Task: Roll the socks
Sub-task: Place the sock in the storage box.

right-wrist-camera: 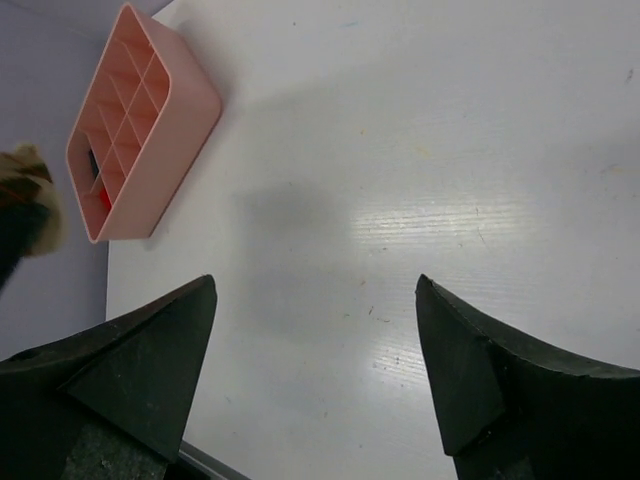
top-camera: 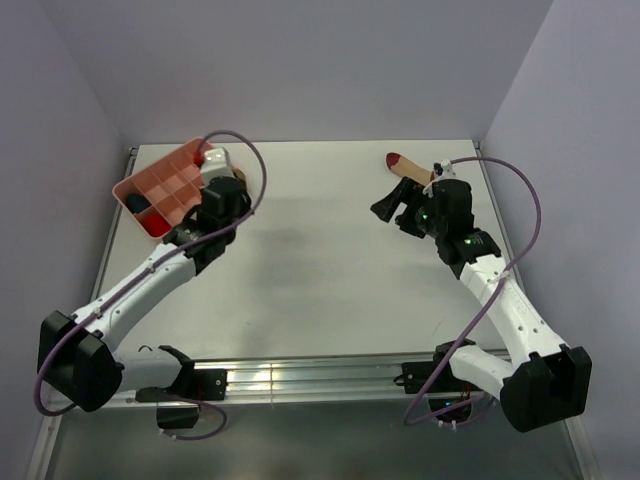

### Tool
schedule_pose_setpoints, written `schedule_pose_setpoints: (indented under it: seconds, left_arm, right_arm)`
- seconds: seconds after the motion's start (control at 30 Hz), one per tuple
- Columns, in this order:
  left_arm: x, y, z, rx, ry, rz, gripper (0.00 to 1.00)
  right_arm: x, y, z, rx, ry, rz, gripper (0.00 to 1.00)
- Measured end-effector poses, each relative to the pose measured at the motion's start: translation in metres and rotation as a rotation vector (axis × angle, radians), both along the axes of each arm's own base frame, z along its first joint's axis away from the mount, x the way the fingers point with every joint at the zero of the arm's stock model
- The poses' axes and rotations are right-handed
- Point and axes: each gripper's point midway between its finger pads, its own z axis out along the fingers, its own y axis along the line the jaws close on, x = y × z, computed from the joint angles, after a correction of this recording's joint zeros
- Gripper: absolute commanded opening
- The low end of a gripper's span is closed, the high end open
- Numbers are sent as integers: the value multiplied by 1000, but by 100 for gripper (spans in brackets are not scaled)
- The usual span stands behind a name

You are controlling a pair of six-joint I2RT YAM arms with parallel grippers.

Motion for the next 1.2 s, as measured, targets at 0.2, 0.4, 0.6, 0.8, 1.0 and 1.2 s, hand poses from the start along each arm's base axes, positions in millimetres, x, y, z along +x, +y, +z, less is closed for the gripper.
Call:
schedule_pose_setpoints:
  seconds: [0.2, 0.4, 0.6, 0.8, 1.0, 1.2]
  left_arm:
    - [38, 88, 25, -54, -14, 251, 0]
    - [68, 154, 3, -101, 93, 399, 0]
    - [76, 188, -33, -149, 238, 454, 0]
    - [77, 216, -47, -184, 296, 490, 0]
    - [94, 244, -51, -203, 326, 511, 0]
    - [118, 258, -55, -229, 350, 480, 0]
  right_arm:
    - [-11, -6, -4, -40, 2, 25, 88]
    - [-18, -6, -17, -59, 32, 50, 87]
    - [-23, -2, -21, -53, 43, 82, 87]
    - [-29, 2, -31, -41, 63, 116, 87]
    - [-37, 5, -44, -35, 96, 143, 86]
    - [-39, 7, -45, -30, 98, 160, 85]
